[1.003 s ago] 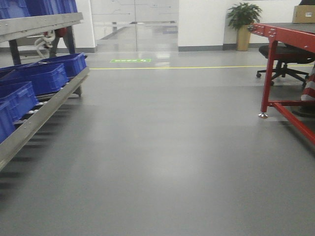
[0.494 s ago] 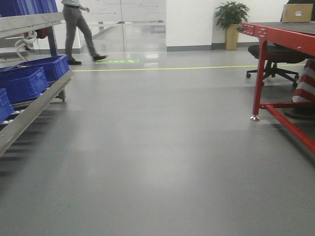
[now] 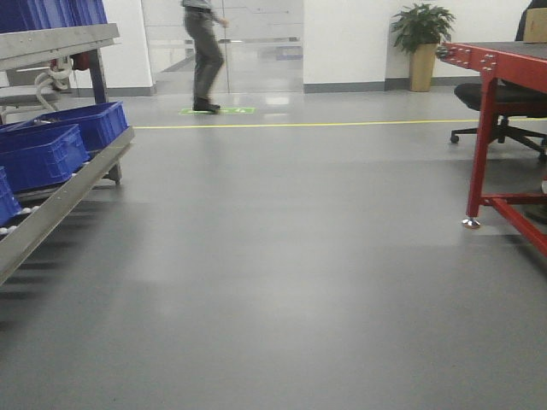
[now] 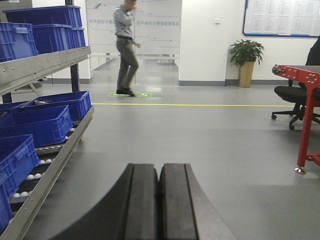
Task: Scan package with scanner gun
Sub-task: 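Drive the base forward along the aisle past the blue bins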
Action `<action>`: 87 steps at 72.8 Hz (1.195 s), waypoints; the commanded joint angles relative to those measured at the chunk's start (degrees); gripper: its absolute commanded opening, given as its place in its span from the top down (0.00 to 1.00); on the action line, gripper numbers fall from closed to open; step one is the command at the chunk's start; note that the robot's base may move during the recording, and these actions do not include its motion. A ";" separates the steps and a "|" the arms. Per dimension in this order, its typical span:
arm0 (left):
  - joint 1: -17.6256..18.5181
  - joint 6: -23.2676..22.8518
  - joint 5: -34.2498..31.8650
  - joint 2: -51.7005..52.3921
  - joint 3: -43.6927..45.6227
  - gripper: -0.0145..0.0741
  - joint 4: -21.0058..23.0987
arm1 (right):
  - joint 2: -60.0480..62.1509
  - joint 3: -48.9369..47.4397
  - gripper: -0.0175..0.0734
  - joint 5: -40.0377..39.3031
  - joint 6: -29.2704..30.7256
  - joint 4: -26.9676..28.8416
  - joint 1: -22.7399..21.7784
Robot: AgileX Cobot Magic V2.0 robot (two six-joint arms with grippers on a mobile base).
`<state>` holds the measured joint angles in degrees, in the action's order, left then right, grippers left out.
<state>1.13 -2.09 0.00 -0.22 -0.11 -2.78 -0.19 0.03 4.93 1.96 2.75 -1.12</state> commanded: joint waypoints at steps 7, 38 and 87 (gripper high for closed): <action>0.17 -0.10 -1.07 0.22 0.11 0.96 -0.05 | 0.19 -0.03 0.99 -0.92 0.10 -0.25 -0.35; 0.17 -0.10 -1.07 0.22 0.11 0.96 -0.05 | 0.19 -0.03 0.99 -0.92 0.10 -0.25 -0.35; 0.17 -0.10 -1.07 0.22 0.11 0.96 -0.05 | 0.19 -0.03 0.99 -0.92 0.10 -0.25 -0.35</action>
<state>1.13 -2.09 0.00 -0.22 -0.11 -2.78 -0.19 0.03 4.93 1.96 2.75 -1.12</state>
